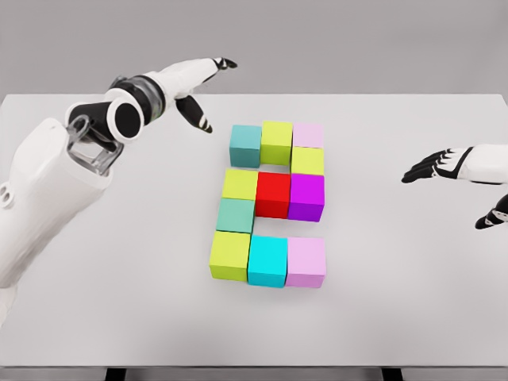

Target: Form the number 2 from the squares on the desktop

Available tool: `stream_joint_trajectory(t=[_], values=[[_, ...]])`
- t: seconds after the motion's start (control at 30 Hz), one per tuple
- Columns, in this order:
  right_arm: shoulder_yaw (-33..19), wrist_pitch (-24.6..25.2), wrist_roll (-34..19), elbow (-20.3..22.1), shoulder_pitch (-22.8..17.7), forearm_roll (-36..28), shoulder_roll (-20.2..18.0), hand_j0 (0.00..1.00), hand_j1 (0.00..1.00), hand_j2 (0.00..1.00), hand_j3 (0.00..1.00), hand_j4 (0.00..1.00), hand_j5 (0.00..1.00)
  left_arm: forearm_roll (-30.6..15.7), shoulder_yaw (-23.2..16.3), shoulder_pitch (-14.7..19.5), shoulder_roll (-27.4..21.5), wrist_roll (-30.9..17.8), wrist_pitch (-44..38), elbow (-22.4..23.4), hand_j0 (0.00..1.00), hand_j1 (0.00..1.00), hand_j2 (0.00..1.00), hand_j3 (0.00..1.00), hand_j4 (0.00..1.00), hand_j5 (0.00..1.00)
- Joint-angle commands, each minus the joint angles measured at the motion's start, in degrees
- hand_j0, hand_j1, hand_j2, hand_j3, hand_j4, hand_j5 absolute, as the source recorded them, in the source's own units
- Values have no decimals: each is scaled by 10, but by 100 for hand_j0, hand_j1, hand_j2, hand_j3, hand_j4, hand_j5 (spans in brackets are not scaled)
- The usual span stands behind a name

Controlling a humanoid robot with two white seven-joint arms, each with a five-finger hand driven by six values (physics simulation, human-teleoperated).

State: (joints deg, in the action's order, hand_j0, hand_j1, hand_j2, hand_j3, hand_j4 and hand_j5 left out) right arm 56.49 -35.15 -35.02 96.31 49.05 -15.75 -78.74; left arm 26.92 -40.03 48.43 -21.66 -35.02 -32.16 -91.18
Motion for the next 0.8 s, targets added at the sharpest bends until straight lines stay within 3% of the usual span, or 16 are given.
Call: stream_joint_trajectory(t=[0.0, 0.1, 0.2, 0.4, 0.67, 0.77], values=[[-1, 2, 0, 0, 0, -4, -1, 100, 100, 100, 100, 100, 100, -16, -1, 0, -9, 0, 2, 2, 100, 100, 100, 100, 100, 100], [-2, 2, 0, 0, 0, -5, -1, 100, 100, 100, 100, 100, 100, -6, -5, -1, -1, 0, 2, 18, 100, 100, 100, 100, 100, 100], [-1, 2, 0, 0, 0, -5, -1, 100, 100, 100, 100, 100, 100, 101, -1, -11, 57, 0, 2, 44, 100, 100, 100, 100, 100, 100], [-1, 2, 0, 19, 0, -17, 5, 100, 100, 100, 100, 100, 100, 108, -5, -37, 64, 0, -3, 43, 100, 100, 100, 100, 100, 100], [-1, 2, 0, 21, 0, -18, 2, 100, 100, 100, 100, 100, 100, 143, -23, -39, 83, 0, 0, 48, 99, 99, 99, 99, 99, 99], [-1, 2, 0, 21, 0, -18, 2, 100, 100, 100, 100, 100, 100, 143, -30, -38, 92, 0, 2, 75, 99, 99, 99, 99, 99, 99]])
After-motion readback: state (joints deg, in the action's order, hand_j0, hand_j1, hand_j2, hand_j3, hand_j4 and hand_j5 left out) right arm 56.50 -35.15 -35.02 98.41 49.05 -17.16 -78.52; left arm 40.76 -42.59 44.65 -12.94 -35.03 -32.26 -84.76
